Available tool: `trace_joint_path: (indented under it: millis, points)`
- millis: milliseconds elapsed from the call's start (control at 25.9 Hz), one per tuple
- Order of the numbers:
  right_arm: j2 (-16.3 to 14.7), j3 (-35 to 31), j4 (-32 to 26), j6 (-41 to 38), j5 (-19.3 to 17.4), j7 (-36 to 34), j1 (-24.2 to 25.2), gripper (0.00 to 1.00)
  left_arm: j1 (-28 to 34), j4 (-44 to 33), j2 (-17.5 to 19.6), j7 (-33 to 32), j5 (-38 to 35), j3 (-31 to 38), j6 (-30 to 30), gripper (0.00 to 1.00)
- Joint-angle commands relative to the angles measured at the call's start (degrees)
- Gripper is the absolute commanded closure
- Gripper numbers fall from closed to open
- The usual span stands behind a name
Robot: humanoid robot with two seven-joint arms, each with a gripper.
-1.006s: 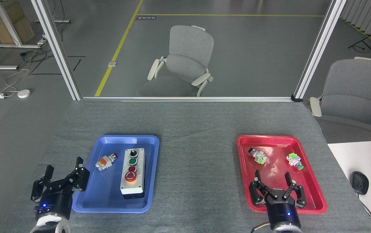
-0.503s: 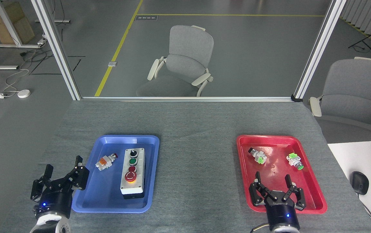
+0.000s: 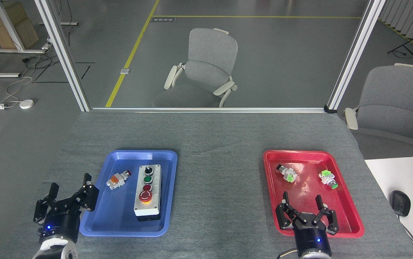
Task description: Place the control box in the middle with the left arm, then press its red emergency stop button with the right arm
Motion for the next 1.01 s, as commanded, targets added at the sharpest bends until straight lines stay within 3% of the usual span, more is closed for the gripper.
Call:
trace_joint_path:
  millis: [0,232,464,696,851,967]
  points:
    - [0.2,0.0,0.2,0.1,0.0,0.0,0.0,0.02,-0.4,-0.1,0.2,-0.1,0.0,0.0,0.0,0.01]
    - [0.2,0.0,0.3,0.1,0.0,0.0,-0.1,0.02,1.2,-0.5,0.1,0.0,0.0,-0.2,-1.1,0.01]
    - [0.1,0.1,0.2,0.1,0.0,0.0,-0.1,0.02,3.4,-2.0,-5.1,2.9,0.1,-0.2,-2.1,0.01]
    - [0.2,0.0,0.4,0.1,0.0,0.0,-0.1,0.02,4.7,-1.6,-5.1,4.3,-0.1,-0.3,-2.7,0.01]
    - [0.2,0.0,0.7,0.2,0.0,-0.1,-0.1,0.02,7.5,-3.6,-4.7,4.3,-2.1,-2.3,-3.9,0.01]
    - [0.2,0.0,0.7,0.2,0.1,-0.1,-0.1,0.02,11.6,-8.5,-4.4,4.3,-9.5,-2.8,-3.8,0.01]
